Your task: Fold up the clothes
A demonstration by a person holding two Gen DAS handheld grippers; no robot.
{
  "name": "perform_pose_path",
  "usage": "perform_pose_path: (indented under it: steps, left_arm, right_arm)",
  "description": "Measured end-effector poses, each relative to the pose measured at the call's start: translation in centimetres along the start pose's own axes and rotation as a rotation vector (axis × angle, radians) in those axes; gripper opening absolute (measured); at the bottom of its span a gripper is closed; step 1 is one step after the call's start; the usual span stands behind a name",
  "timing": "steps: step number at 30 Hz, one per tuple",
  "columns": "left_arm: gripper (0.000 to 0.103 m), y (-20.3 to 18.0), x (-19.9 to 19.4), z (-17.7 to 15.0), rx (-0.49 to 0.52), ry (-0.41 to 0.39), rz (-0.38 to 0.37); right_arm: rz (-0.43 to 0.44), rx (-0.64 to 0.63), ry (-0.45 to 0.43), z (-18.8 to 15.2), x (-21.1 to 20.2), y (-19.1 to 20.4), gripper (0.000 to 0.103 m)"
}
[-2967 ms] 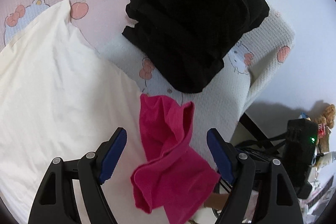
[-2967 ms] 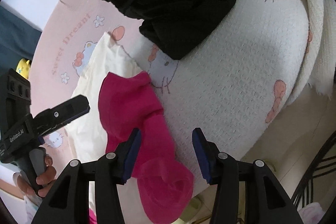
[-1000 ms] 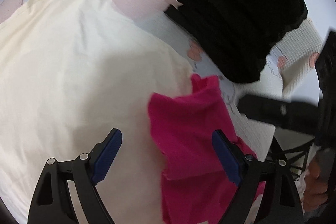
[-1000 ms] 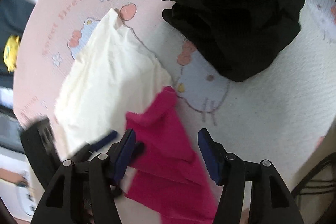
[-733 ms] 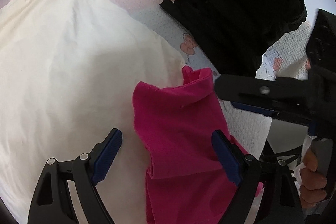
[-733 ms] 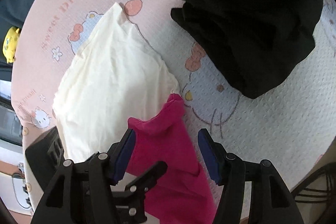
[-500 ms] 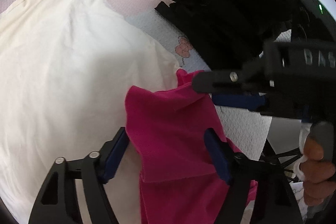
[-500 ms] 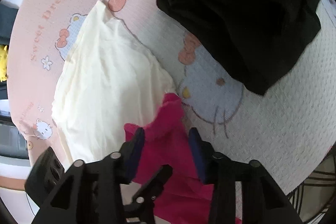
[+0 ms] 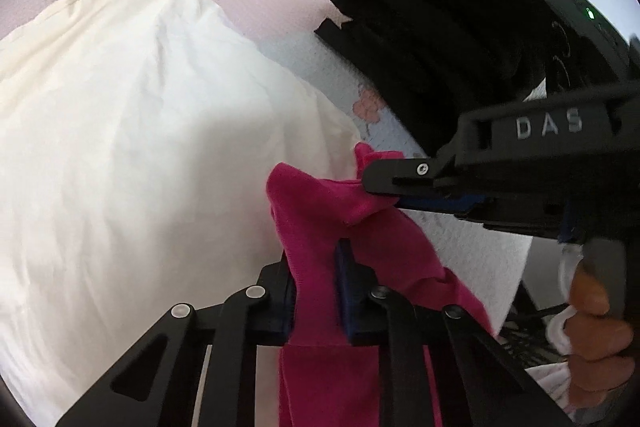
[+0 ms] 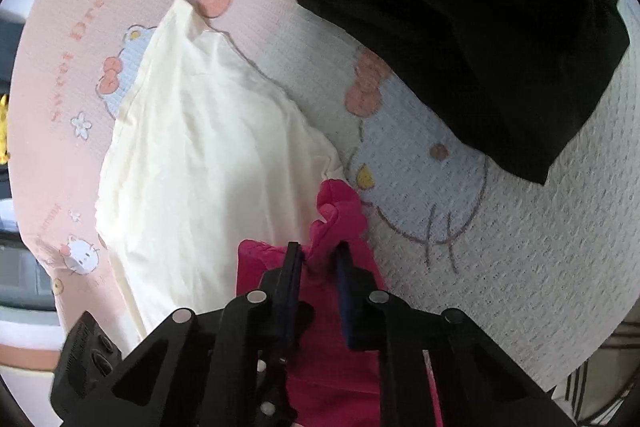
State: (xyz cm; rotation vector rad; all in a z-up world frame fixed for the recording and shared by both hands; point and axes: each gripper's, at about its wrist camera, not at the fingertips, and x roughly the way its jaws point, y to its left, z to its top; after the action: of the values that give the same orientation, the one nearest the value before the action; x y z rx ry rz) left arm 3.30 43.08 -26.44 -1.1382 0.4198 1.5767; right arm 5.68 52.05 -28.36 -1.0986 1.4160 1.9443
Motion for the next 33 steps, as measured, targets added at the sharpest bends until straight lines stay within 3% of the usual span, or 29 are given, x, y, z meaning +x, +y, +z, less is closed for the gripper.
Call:
perform_pose_path:
  steps: [6,11,15,20,23,24,25,27,29,30,33]
  left_arm:
    - [0.011,3.1,-1.5,1.1,-0.131,0.008,-0.052]
    - [0.011,5.8,-2.7,1.0,-0.146,0.01,0.04]
    - [0.011,7.5,-2.4,0.6,-0.181,0.042,0.051]
    - [0.011,6.9,-1.9,0.6,-0.122,0.052,0.093]
    - [0.011,5.9,-2.5,0.7,-0.064,0.035,0.104]
    - [0.011,6.1,-2.7,0.7,-0.077,0.034,0.099]
    - [0.013,6.4,-2.8,0.6,-0.091,0.032,0.093]
    - [0.027,6.9,-3.1,0.6,-0.118,0.029,0.081]
    - [0.064,7.3,-3.4,0.6,-0.145,0.026,0.069]
    - [0.07,7.6,-3.6,0.5,-0.158,0.025,0.063]
    - [0.071,8.3,-4.0,0.5,-0.198,0.02,0.046]
  right_arm:
    - [0.066,-0.065,-0.022,-0.1,-0.5,2.2,0.013]
    - [0.116,-0.11,-0.004,0.0,0.0,4.0,0.013]
    - [0.082,-0.149,0.014,-0.3,1.1,5.4,0.013]
    - [-0.023,-0.204,0.015,-0.8,1.8,6.2,0.014]
    - [-0.004,-0.231,-0.013,-1.0,0.2,6.5,0.015]
    - [0.009,-0.244,-0.032,-1.1,-0.5,6.6,0.021]
    - [0.024,-0.254,-0.052,-1.0,-1.2,6.6,0.025]
    - [0.063,-0.256,-0.095,-0.6,-2.7,6.1,0.042]
    - [0.081,-0.242,-0.141,-0.7,-4.4,5.0,0.043]
    - [0.068,-0.233,-0.153,-0.3,-4.8,4.6,0.043]
    - [0.015,-0.206,-0.17,0.5,-5.1,2.8,0.043]
